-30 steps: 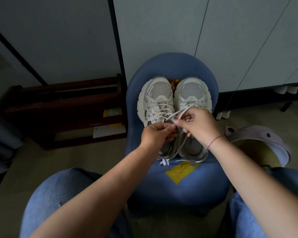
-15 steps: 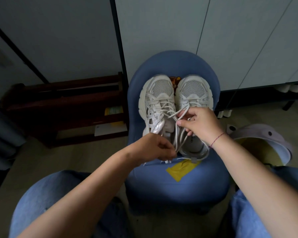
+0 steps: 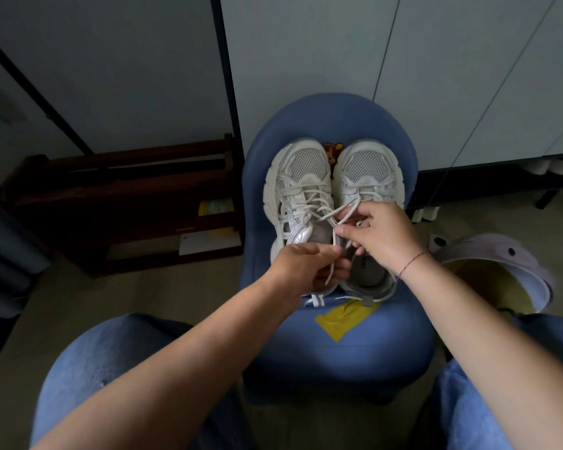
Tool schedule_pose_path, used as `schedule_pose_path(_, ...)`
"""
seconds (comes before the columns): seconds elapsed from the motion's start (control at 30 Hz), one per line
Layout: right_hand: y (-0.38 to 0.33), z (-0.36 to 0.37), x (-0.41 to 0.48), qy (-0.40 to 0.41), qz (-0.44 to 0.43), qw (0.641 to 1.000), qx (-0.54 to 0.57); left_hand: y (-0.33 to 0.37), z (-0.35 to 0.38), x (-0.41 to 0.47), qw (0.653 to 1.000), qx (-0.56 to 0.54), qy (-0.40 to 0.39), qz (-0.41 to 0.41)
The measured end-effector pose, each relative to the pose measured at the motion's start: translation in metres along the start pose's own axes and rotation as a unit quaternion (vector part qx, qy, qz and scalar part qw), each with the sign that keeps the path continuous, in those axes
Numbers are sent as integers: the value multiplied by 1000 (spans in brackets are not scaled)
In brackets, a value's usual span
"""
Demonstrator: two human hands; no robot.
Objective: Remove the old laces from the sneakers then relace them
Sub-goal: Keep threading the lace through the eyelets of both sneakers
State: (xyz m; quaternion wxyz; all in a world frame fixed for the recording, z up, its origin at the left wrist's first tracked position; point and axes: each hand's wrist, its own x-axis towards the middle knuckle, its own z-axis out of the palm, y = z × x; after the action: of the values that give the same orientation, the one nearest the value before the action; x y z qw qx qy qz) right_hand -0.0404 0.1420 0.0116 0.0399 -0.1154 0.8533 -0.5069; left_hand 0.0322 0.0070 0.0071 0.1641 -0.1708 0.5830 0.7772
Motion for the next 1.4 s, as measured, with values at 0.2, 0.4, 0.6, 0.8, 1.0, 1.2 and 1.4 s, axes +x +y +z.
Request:
schedule_pose_path(0.2,2,0,1,-1,10,1000,13,-7,-14,-13,948,259,-175,-58)
schedule_pose_path(0.4,1,2,1,7,13,1000,26,-11,-18,-13,967,185,-163,-69)
schedule_pose_path(0.6,-1,3,-2,21,2,1000,11,-5,-4,-6,993,-54,-77,-71)
schedule_pose_path(0.8,2,3,0,17,2,1000,6,-3,-6,-6,996,31,-76,-22)
schedule_pose_path(1.0,3,1,0,3,-1,1000,10,-9,-13,-15,951,238,-186,-58)
schedule_pose_path(1.2,2,1,1,0,-4,1000,6,-5,-17,-13,926,356,-125,5)
schedule_pose_path(1.4,-12,-16,17,-31,-8,999,35,42,-35,-4,957,242,12,156)
